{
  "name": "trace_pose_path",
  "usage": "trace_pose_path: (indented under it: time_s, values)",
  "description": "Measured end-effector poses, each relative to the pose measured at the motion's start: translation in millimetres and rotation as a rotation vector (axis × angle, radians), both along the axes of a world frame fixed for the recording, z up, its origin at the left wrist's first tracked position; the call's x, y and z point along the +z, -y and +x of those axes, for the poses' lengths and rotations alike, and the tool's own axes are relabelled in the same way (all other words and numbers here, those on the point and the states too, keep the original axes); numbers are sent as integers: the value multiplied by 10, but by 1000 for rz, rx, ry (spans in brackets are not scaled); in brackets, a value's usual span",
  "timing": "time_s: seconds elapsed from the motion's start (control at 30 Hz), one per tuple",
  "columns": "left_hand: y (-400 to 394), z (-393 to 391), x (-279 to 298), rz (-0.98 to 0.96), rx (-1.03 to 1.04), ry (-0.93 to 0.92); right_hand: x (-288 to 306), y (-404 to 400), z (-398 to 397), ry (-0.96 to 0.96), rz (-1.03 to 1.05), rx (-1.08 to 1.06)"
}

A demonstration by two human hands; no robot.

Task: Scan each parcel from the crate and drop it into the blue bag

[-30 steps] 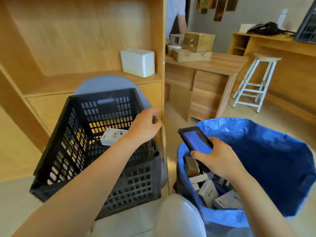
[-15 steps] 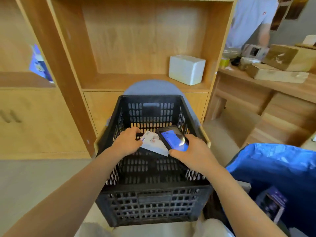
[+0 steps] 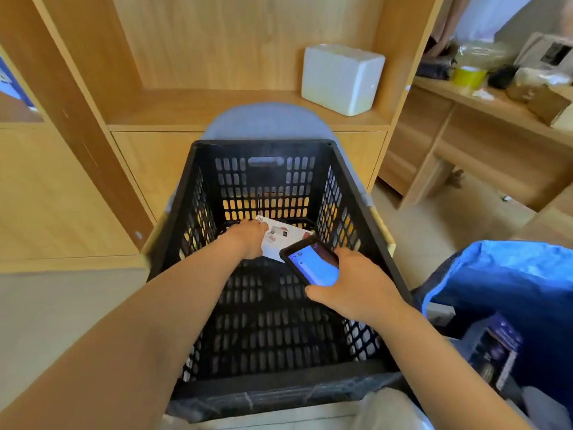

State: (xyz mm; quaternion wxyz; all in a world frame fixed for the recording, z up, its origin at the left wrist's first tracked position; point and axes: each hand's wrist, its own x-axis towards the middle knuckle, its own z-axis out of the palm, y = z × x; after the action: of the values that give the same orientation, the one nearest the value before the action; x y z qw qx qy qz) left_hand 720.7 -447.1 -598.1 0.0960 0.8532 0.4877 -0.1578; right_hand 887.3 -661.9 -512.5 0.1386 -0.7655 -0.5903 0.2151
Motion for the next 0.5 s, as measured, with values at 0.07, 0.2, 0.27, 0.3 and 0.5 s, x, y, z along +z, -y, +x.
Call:
trace_pose_path:
  time_s: [0.07, 0.2, 0.27, 0.3, 0.5]
  values:
    - [-78, 93, -179, -15, -35, -50, -6, 3, -5, 15, -14, -6]
    - [-189, 253, -449, 25, -86, -113, -6, 8, -3, 25, -39, -7]
    - [-254, 321, -536, 60, -98, -118, -3, 7, -4, 40, -43, -3]
    - [-284, 350, -579, 64, -95, -130, 0, 9, -5, 48, -48, 2]
    - [-337, 486, -727, 170, -72, -175, -9, -9, 4, 47, -52, 2]
